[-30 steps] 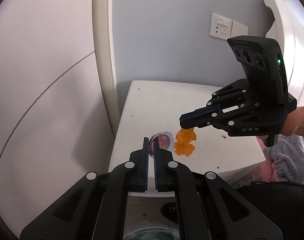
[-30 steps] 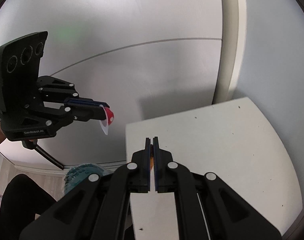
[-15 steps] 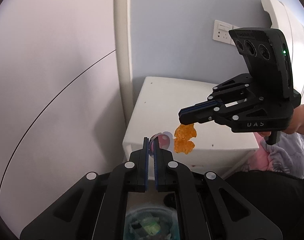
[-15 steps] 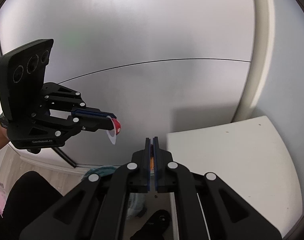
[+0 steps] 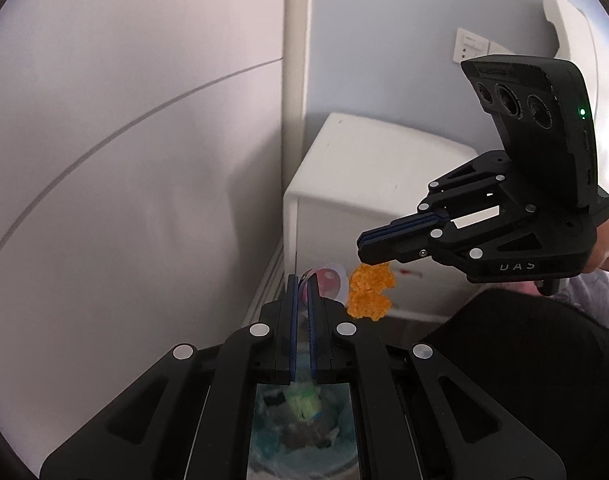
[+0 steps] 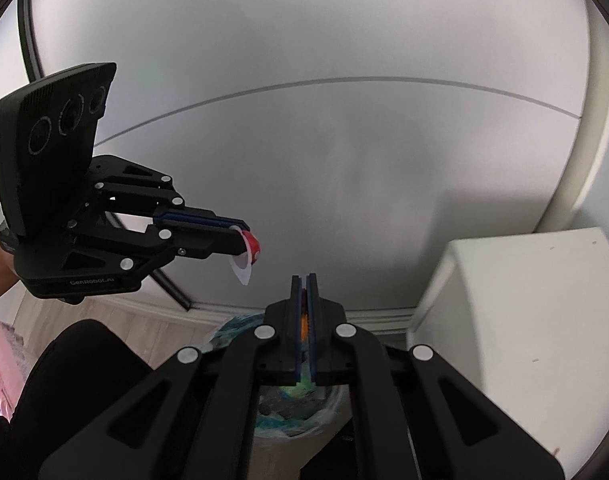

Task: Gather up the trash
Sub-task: 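Carry the cap and orange wrapper with both grippers over the wastebasket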

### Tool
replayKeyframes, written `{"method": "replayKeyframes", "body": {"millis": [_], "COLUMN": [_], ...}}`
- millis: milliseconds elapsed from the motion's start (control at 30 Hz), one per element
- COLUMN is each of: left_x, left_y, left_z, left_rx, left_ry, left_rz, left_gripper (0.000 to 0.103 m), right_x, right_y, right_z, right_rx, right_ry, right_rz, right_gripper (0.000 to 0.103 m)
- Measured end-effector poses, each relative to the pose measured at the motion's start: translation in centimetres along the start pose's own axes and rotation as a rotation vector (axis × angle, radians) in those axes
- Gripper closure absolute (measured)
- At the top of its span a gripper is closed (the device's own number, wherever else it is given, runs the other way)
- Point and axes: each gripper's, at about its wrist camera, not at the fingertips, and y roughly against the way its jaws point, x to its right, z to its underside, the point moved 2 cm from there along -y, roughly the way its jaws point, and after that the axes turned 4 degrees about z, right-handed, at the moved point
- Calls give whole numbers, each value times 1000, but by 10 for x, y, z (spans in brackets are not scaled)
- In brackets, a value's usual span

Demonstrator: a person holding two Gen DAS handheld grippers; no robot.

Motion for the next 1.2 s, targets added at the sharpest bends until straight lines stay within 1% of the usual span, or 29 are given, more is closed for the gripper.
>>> {"method": "replayKeyframes", "body": {"millis": [100,133,333,433,600,633,700,733,900,1033,1200], "left_x": [-4,-5,-13,-15,-17,-17,-18,-19,-32,-39,-46], "left_y": [0,-1,-11,-18,-40,-44,-55,-59,-77,-91,-112], "left_z": [19,25,63,77,107,112,124,129,158,175,189], "left_rx": [-22,-29,-75,-83,-126,-137,-164,-174,-224,-244,-263], "left_ry": [22,30,96,124,179,183,200,206,266,306,327], "left_rz": [-13,-16,-24,-23,-17,-17,-15,-16,-34,-29,-13], "left_gripper": [100,100,100,100,100,100,100,100,100,100,100], "right_x": [-7,-13,-16,-20,-16,-22,-23,-30,-39,-42,-38], "right_y": [-17,-17,-56,-77,-110,-117,-132,-133,-154,-167,-188], "right_z": [8,14,35,44,58,66,75,81,100,110,119], "right_rx": [-26,-33,-104,-139,-196,-210,-240,-249,-302,-330,-360], "right_ry": [5,7,-12,-29,-48,-48,-47,-46,-60,-77,-76], "right_rz": [-19,-23,-49,-62,-73,-75,-78,-79,-83,-85,-92], "right_gripper": [98,98,98,98,98,98,98,98,98,98,98]}}
